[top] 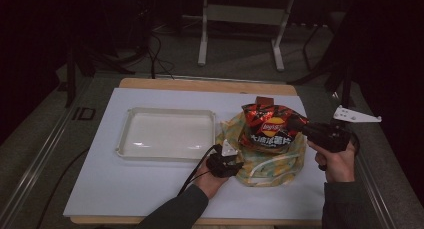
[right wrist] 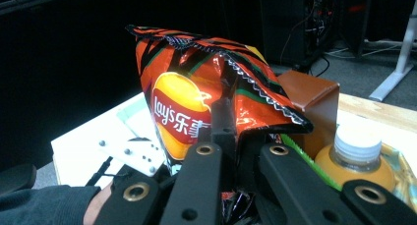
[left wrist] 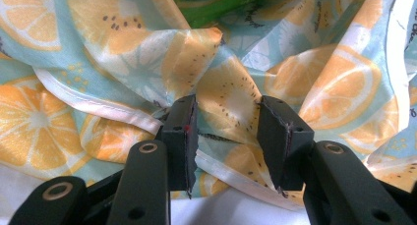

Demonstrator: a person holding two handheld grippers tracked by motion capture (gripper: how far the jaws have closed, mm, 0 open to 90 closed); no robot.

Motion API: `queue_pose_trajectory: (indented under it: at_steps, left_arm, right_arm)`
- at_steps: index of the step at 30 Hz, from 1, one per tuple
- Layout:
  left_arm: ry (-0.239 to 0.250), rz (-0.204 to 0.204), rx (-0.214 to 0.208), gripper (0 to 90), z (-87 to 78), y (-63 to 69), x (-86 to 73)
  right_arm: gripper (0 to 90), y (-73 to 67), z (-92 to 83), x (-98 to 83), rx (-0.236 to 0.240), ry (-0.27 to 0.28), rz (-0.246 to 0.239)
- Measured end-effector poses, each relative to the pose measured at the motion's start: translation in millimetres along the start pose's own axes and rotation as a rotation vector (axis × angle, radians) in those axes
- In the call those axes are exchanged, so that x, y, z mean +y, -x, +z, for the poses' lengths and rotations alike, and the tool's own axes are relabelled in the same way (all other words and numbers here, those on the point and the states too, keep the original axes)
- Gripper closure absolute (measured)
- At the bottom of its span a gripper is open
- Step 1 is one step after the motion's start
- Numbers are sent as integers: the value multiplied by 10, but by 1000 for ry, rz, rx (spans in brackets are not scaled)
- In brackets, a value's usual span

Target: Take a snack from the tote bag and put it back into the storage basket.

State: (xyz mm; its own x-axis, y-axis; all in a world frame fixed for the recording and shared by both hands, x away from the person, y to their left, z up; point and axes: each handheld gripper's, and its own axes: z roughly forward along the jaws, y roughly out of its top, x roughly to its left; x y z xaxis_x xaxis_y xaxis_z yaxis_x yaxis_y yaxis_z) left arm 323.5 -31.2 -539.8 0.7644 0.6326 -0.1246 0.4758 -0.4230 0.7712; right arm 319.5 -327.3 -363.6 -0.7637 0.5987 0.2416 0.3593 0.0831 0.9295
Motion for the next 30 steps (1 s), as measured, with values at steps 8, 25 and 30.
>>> queue_pose_trajectory:
  at_steps: [8,25,30]
  left_arm:
    - [-1,2,1,587,1,4,1]
    - [-3,8,4,584,1,9,1]
    - [-3,7,5,583,2,10,1]
  right_arm:
    - [900,-16,-58,87,6,41,8]
    - [900,-108,178,233,28,48,28]
    - [900,-158,247,285,45,51,24]
